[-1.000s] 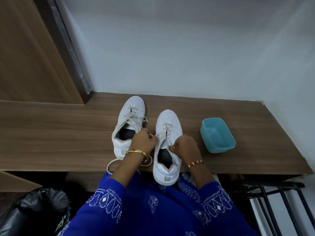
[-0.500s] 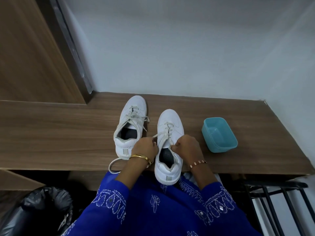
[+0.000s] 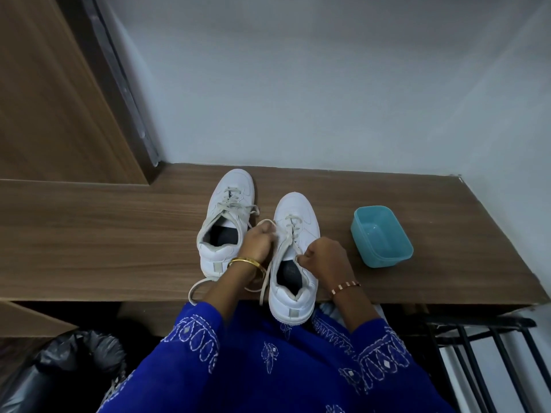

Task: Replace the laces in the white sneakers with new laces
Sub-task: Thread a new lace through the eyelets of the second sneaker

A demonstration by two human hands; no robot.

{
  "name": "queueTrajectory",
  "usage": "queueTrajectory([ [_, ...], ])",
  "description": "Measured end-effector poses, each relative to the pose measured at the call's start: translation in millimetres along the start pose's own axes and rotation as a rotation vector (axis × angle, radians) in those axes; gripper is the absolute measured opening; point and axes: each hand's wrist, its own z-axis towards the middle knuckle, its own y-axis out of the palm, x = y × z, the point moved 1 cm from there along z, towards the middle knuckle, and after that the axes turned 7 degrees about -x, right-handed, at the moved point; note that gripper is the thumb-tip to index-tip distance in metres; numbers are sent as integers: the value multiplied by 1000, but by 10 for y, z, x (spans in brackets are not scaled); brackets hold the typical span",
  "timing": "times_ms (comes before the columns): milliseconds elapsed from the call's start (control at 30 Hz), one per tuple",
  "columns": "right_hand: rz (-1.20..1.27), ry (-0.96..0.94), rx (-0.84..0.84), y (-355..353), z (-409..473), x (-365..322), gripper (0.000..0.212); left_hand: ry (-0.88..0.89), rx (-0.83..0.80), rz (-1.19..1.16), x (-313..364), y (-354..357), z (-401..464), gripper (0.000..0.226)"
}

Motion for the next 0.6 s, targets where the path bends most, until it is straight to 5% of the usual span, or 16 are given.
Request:
queueTrajectory([
  [233,-27,6,7,-20,-78,-75,42,158,23,-516,373,-140,-94,23],
  [467,-15,-23,-77,-125,-59,-40,53,366,150,-528,753,-399,-213,23],
  [533,79,-35,-154,-219,-26,-27,47,411,139,-537,850,-449,-263,23],
  [600,289,-53,-141,-295,-6,-38,20,434,86,-504,955,-447,-349,23],
])
